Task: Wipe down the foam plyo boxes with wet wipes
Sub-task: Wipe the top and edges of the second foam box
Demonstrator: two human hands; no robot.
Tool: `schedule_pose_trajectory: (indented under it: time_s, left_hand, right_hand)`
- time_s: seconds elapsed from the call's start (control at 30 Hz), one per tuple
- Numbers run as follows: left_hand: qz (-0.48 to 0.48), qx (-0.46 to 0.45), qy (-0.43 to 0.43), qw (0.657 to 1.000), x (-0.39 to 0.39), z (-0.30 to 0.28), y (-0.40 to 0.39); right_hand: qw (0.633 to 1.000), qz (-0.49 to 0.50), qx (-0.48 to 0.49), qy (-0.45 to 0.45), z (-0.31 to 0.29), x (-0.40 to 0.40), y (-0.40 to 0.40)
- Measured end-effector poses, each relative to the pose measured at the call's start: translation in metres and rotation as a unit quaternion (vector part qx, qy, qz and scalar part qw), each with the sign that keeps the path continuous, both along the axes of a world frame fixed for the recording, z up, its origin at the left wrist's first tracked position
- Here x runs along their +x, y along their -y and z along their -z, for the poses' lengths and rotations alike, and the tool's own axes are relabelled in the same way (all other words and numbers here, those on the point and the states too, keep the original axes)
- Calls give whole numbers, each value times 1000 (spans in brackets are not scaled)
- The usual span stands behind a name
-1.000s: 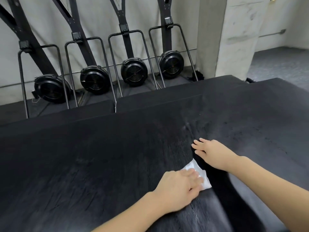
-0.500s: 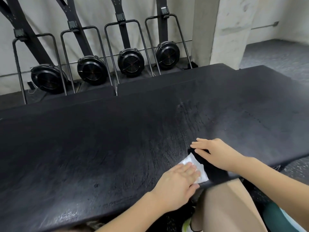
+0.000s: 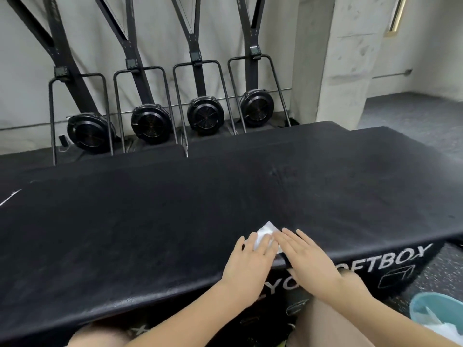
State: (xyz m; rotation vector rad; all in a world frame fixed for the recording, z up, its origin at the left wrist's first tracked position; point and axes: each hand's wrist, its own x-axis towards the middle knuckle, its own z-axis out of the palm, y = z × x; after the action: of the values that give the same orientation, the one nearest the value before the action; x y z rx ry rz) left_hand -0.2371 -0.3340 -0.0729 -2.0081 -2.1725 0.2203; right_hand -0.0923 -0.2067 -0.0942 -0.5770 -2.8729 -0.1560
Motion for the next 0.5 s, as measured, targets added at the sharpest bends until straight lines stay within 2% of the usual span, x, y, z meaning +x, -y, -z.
schedule_pose_trajectory:
  time_s: [0.1,0.3,0.4,0.5]
  left_hand:
    - [10,74,24,997,-10,-40,-5]
    - [49,152,44,986,-36,-122,-1]
    - [65,149,42,986,-59,-131,19]
    - [59,140,17,988,-79,-111,45]
  right_hand:
    - [997,1,9,-77,-31,-10,-1]
    - [974,-22,30,-222,-94,-39,3]
    - [961,-53,35,-268,-104,-58,25]
    - [957,-98,25,-271,-91,-76,47]
